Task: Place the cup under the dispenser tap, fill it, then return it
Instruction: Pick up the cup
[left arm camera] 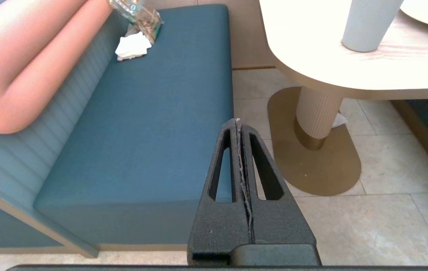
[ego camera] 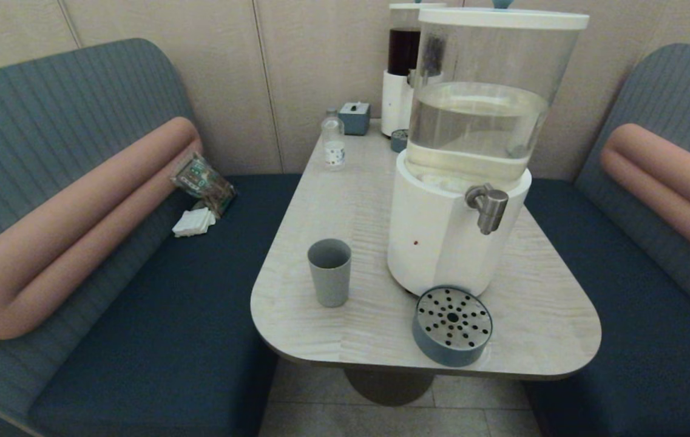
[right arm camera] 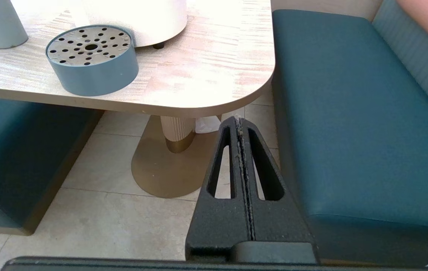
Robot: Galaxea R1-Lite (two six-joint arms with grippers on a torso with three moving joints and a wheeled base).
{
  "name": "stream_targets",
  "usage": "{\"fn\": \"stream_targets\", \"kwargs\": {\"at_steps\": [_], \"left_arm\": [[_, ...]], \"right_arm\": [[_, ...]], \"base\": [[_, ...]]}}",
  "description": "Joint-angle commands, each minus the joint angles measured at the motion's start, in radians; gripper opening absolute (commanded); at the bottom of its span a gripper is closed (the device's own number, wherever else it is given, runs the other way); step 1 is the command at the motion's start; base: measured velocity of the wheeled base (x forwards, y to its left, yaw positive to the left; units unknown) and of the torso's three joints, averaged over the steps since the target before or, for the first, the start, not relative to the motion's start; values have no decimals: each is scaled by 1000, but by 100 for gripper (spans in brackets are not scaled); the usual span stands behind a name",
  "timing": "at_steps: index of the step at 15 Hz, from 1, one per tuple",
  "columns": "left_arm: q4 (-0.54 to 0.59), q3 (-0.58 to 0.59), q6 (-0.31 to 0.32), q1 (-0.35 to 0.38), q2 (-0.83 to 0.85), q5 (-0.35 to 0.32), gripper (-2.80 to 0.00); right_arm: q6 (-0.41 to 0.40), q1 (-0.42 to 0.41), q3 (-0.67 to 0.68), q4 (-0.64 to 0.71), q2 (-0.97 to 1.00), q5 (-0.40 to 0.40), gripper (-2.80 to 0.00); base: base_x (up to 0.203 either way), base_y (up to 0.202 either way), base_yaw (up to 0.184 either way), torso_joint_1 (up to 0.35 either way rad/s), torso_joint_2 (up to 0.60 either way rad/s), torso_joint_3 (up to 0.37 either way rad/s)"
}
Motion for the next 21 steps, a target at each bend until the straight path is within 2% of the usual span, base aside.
{"fn": "stream_targets", "kwargs": {"at_steps": [1,7,9,11,12,14,17,21], "left_arm": [[5,0,5,0,1,0,-280],[-7,-4,4,0,0,0,-280],[7,-59,5,0,3,-21,-280],[68,-228,-11,0,42,-86,-280],[100,-316,-30,0,89,-139,-280],[115,-431,-74,-14,248,-238,-280],[-22,-498,-117,-66,491,-339,-280],[-394,-492,-144,-88,822,-454,-280]], "right_arm": [[-1,1,0,-1,0,0,-280],[2,1,0,-1,0,0,-280],[2,0,0,-1,0,0,-280],[0,0,0,-1,0,0,-280],[1,0,0,-1,0,0,-280],[2,-1,0,-1,0,0,-280],[2,1,0,-1,0,0,-280],[2,1,0,-1,0,0,-280]], "base": [[0,0,0,0,0,0],[0,0,0,0,0,0],[0,0,0,0,0,0],[0,0,0,0,0,0],[0,0,0,0,0,0],[0,0,0,0,0,0],[0,0,0,0,0,0],[0,0,0,0,0,0]]}}
